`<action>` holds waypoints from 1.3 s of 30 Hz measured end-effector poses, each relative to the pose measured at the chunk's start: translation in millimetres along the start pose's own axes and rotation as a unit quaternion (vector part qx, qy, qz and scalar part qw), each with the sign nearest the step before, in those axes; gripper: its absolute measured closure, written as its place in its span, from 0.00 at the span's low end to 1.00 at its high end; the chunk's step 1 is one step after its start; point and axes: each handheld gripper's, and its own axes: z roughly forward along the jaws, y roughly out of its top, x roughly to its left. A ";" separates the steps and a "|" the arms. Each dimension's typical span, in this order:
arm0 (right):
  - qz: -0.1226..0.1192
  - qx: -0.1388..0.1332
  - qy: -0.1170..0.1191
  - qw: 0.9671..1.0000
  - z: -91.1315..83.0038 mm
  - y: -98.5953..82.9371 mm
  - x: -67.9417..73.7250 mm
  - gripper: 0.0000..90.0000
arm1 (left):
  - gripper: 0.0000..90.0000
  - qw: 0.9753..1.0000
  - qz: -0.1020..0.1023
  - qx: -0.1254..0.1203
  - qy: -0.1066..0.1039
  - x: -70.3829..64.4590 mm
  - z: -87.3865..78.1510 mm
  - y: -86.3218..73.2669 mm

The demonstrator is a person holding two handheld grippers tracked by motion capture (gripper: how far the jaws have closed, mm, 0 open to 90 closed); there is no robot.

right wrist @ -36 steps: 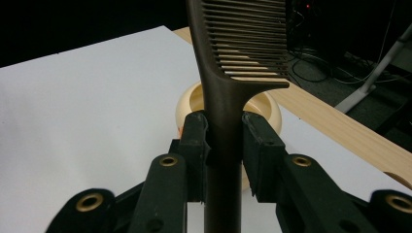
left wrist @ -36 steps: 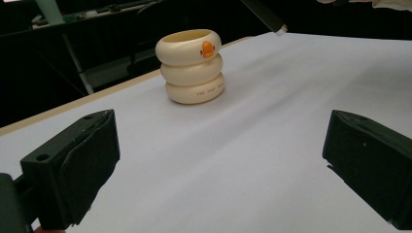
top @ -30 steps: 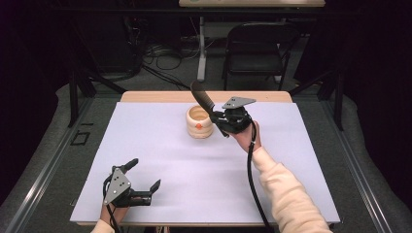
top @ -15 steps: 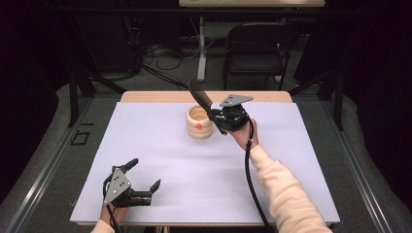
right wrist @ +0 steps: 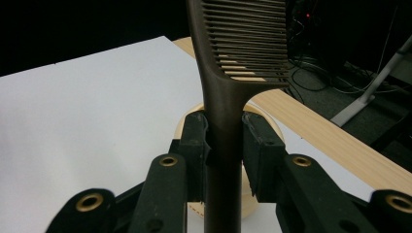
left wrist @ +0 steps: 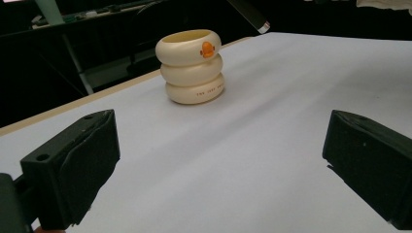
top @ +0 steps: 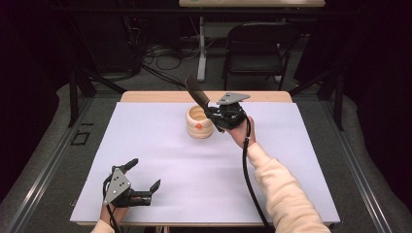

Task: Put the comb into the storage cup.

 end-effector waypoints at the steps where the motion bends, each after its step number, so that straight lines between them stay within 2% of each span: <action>1: 0.000 0.000 0.000 1.000 0.2 0.4 0.1 0.80 | 0.00 1.000 0.000 0.000 0.000 0.0 0.0 0.0; 39: 0.000 -0.008 -0.001 1.000 16.4 16.1 -3.9 0.80 | 0.00 1.000 0.000 0.000 0.000 -0.1 0.1 0.0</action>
